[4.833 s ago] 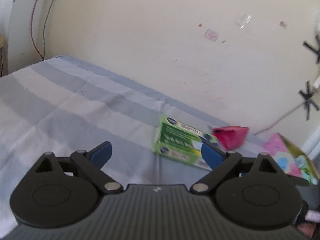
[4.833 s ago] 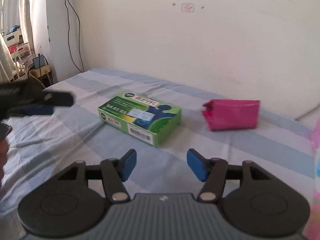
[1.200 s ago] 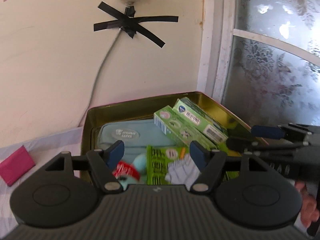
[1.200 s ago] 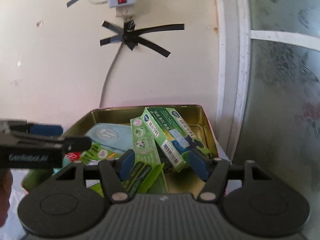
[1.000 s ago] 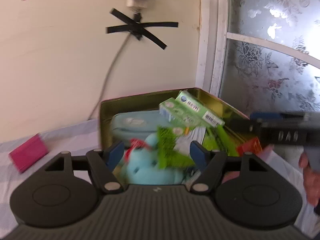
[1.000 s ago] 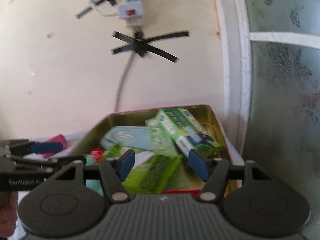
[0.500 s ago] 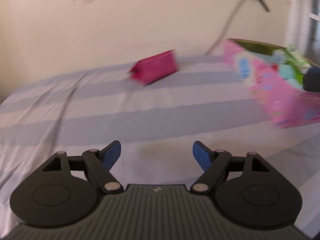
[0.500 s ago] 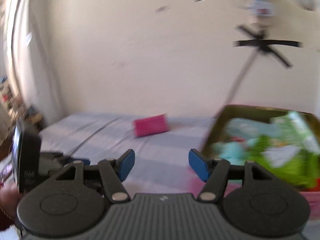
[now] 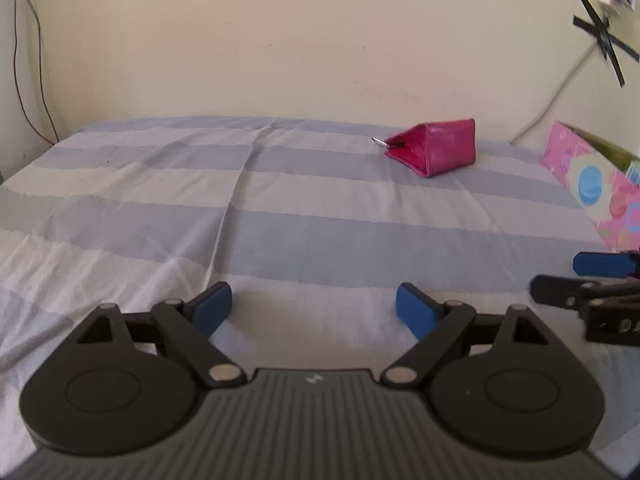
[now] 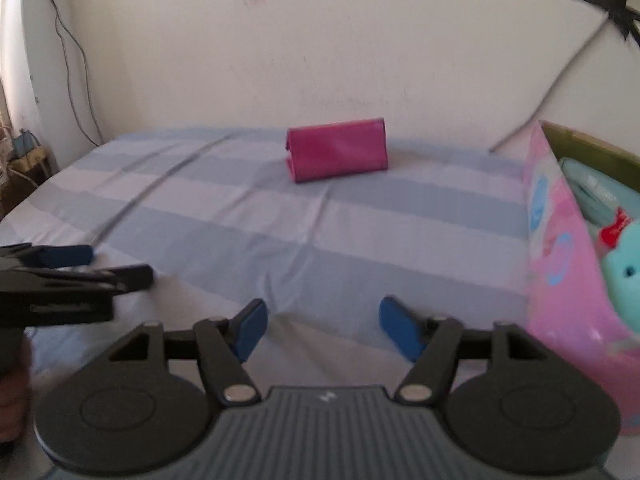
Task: Organize objects
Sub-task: 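Move both grippers from the tin toward the magenta pouch, then grasp the magenta pouch with the right gripper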
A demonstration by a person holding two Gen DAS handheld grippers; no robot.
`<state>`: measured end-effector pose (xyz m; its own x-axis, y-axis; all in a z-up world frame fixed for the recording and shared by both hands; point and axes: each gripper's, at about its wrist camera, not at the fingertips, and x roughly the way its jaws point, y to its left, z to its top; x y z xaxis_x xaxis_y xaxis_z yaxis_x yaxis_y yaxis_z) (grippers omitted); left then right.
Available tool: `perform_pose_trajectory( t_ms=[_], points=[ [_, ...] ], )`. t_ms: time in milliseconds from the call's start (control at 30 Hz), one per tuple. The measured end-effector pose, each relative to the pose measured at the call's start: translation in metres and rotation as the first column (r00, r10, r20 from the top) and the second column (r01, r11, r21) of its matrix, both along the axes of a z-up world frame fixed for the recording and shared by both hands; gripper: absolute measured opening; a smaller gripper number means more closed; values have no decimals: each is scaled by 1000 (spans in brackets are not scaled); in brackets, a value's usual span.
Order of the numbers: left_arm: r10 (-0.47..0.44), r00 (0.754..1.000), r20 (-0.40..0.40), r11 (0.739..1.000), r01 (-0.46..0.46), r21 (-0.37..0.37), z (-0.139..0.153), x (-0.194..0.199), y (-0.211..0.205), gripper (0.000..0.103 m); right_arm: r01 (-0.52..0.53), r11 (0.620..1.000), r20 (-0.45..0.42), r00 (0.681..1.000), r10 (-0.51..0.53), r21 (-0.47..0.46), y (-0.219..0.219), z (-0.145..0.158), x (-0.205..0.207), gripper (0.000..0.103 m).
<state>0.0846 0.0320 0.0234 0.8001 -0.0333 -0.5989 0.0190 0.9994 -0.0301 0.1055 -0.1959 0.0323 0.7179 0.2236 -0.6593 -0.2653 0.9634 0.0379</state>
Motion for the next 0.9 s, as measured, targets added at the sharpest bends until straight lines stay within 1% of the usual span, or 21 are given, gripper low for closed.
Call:
perform_pose_trajectory(
  t_ms=[100, 167, 233, 367, 400, 433, 467, 600, 733, 867, 900],
  points=[
    [-2, 1000, 6, 1000, 2, -20, 1, -1, 2, 91, -21, 999, 17, 1000, 21, -39, 11, -1, 17, 80],
    [-9, 1000, 5, 1000, 9, -29, 1, -1, 3, 94, -17, 998, 20, 1000, 18, -53, 15, -2, 34, 84],
    [-14, 1000, 3, 999, 14, -31, 1, -1, 3, 95, -5, 999, 18, 1000, 6, -54, 18, -3, 51, 90],
    [-19, 1000, 3, 999, 19, -42, 1, -2, 5, 97, 28, 998, -1, 1000, -28, -48, 26, -7, 93, 97],
    [-20, 1000, 3, 999, 21, -45, 1, -2, 5, 97, 25, 998, -11, 1000, -26, -51, 28, -8, 103, 103],
    [-22, 1000, 3, 999, 22, -48, 1, -2, 6, 98, 15, 999, -17, 1000, -15, -36, 29, -8, 111, 103],
    [-23, 1000, 3, 998, 23, -50, 1, -2, 6, 98, 14, 999, -14, 1000, -14, -41, 31, -8, 117, 103],
    [-28, 1000, 3, 998, 28, -58, 1, -2, 7, 99, 9, 994, 34, 999, -5, -106, 45, -9, 140, 103],
    [-31, 1000, 2, 997, 32, -67, 1, -2, 7, 101, 28, 991, 52, 998, -22, -134, 54, -10, 161, 103],
    [-37, 999, 2, 996, 37, -78, 2, -1, 9, 103, 42, 994, 60, 998, -36, -105, 55, -10, 180, 102],
    [-41, 999, 1, 996, 41, -85, 1, -1, 9, 103, 38, 995, 52, 998, -34, -93, 54, -11, 184, 98]
  ],
)
